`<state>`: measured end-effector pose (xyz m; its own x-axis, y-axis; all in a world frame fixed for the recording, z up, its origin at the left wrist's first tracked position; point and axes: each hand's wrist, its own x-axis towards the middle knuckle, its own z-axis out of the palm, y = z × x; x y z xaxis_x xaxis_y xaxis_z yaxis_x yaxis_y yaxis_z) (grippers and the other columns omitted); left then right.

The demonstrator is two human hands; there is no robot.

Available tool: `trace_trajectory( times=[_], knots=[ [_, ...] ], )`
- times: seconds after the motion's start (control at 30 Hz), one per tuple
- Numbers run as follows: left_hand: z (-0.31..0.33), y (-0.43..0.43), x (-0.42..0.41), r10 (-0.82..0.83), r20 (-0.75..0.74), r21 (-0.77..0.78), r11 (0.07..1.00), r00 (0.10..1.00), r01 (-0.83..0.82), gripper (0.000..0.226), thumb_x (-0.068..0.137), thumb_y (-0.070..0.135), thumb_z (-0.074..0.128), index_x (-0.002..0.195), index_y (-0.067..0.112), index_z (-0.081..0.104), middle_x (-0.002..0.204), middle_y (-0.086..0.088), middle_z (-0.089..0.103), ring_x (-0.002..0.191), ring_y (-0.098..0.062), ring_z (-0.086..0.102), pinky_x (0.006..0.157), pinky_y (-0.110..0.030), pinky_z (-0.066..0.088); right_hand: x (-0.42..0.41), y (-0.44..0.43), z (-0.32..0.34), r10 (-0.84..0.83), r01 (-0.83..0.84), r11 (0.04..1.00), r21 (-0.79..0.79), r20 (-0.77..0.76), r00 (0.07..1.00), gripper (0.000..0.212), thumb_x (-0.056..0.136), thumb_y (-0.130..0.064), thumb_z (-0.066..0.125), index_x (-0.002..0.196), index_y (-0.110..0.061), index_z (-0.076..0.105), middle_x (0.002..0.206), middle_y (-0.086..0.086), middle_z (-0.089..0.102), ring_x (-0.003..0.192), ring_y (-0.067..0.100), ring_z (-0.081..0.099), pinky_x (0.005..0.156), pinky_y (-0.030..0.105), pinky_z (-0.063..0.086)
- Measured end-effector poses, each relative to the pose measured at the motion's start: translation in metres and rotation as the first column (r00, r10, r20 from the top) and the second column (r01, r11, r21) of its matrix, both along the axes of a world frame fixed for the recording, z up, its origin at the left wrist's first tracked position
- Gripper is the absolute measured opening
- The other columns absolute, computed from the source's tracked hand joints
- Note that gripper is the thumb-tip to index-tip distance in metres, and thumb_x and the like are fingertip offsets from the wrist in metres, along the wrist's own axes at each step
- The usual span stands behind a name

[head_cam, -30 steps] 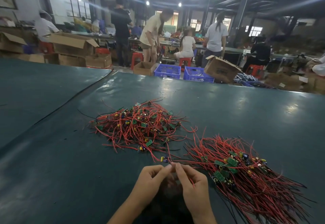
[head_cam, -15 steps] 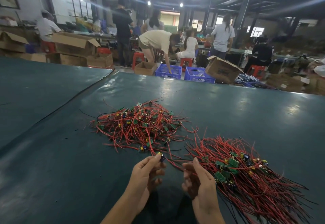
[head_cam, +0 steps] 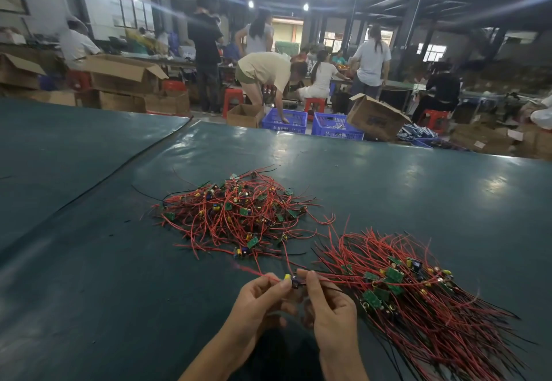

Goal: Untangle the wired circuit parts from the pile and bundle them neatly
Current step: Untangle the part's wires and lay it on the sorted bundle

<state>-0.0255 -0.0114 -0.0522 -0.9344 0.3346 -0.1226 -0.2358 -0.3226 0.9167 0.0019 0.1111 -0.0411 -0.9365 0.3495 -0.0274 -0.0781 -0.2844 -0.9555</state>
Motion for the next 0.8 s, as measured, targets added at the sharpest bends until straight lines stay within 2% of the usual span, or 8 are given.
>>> trace_trajectory(
  times=[0.17, 0.27, 0.37, 0.47, 0.53, 0.67, 0.73, 0.8],
  knots=[
    [0.002, 0.005, 0.003, -0.079, -0.054, -0.068, 0.995, 0.995, 0.075, 0.043, 0.076, 0.054, 0.060, 0.083, 0.016, 0.078, 0.074, -0.010, 0.071, 0.061, -0.017, 0.066, 0.055, -0.023, 0.050, 0.004, -0.003, 0.008, 0.049, -0.049, 0.999, 0.002, 0.064, 0.997, 0.019, 0.074, -0.031, 0.065, 0.073, -0.020, 0.081, 0.075, 0.013, 0.075, 0.062, 0.025, 0.071, 0.052, 0.035, 0.059],
    [0.000, 0.005, 0.002, -0.110, -0.065, -0.071, 0.992, 0.992, 0.105, 0.044, 0.081, 0.045, 0.061, 0.102, 0.009, 0.075, 0.088, -0.018, 0.073, 0.077, -0.023, 0.071, 0.068, -0.029, 0.056, 0.005, -0.004, 0.010, 0.080, -0.081, 0.997, 0.006, 0.094, 0.992, 0.015, 0.069, -0.030, 0.071, 0.072, -0.018, 0.080, 0.071, 0.013, 0.074, 0.057, 0.024, 0.068, 0.050, 0.035, 0.057],
    [-0.004, 0.005, 0.001, -0.082, -0.098, -0.084, 0.994, 0.992, 0.074, 0.046, 0.081, 0.038, 0.065, 0.101, -0.003, 0.070, 0.094, -0.027, 0.070, 0.084, -0.033, 0.068, 0.078, -0.036, 0.057, 0.003, -0.004, 0.007, 0.033, -0.031, 0.999, -0.018, 0.112, 0.993, 0.012, 0.065, -0.026, 0.075, 0.069, -0.015, 0.080, 0.074, 0.014, 0.075, 0.064, 0.020, 0.071, 0.057, 0.033, 0.059],
    [-0.005, 0.008, 0.004, -0.063, -0.187, -0.109, 0.993, 0.980, 0.043, 0.037, 0.086, 0.040, 0.067, 0.080, 0.004, 0.069, 0.069, -0.012, 0.064, 0.062, -0.018, 0.061, 0.060, -0.023, 0.049, 0.003, -0.007, 0.005, 0.048, -0.046, 0.999, -0.019, 0.128, 0.991, 0.019, 0.078, -0.026, 0.071, 0.065, -0.016, 0.080, 0.074, 0.012, 0.075, 0.065, 0.018, 0.071, 0.058, 0.025, 0.058],
    [-0.005, 0.010, 0.006, -0.053, -0.246, -0.133, 0.991, 0.968, 0.020, 0.034, 0.086, 0.039, 0.062, 0.072, 0.009, 0.068, 0.059, -0.003, 0.059, 0.053, -0.012, 0.054, 0.053, -0.019, 0.043, 0.005, -0.011, 0.005, 0.058, -0.059, 0.998, 0.001, 0.105, 0.993, 0.027, 0.084, -0.027, 0.064, 0.065, -0.016, 0.080, 0.069, 0.012, 0.073, 0.060, 0.020, 0.068, 0.054, 0.023, 0.054],
    [-0.005, 0.009, 0.005, -0.043, -0.228, -0.143, 0.990, 0.973, 0.010, 0.050, 0.084, 0.054, 0.060, 0.050, 0.018, 0.062, 0.049, -0.001, 0.055, 0.044, -0.010, 0.049, 0.049, -0.018, 0.039, 0.006, -0.016, 0.008, 0.074, -0.075, 0.997, 0.014, 0.033, 0.997, 0.028, 0.084, -0.026, 0.060, 0.065, -0.020, 0.080, 0.067, 0.009, 0.073, 0.058, 0.013, 0.068, 0.052, 0.020, 0.053],
    [-0.006, 0.008, 0.005, -0.075, -0.214, -0.144, 0.989, 0.974, 0.045, 0.047, 0.083, 0.051, 0.055, 0.050, 0.018, 0.063, 0.049, 0.003, 0.054, 0.044, -0.007, 0.050, 0.048, -0.016, 0.038, 0.006, -0.016, 0.008, 0.095, -0.095, 0.995, 0.027, 0.017, 0.995, 0.030, 0.086, -0.021, 0.059, 0.065, -0.021, 0.080, 0.069, 0.008, 0.074, 0.060, 0.010, 0.069, 0.054, 0.018, 0.053],
    [-0.007, 0.009, 0.004, -0.080, -0.233, -0.180, 0.983, 0.969, 0.038, 0.047, 0.085, 0.051, 0.054, 0.059, 0.015, 0.067, 0.052, 0.003, 0.055, 0.048, -0.008, 0.050, 0.049, -0.017, 0.038, 0.006, -0.014, 0.007, 0.089, -0.090, 0.995, 0.045, 0.028, 0.996, 0.027, 0.084, -0.022, 0.061, 0.065, -0.022, 0.080, 0.072, 0.008, 0.075, 0.065, 0.009, 0.071, 0.058, 0.017, 0.053]
  ],
)
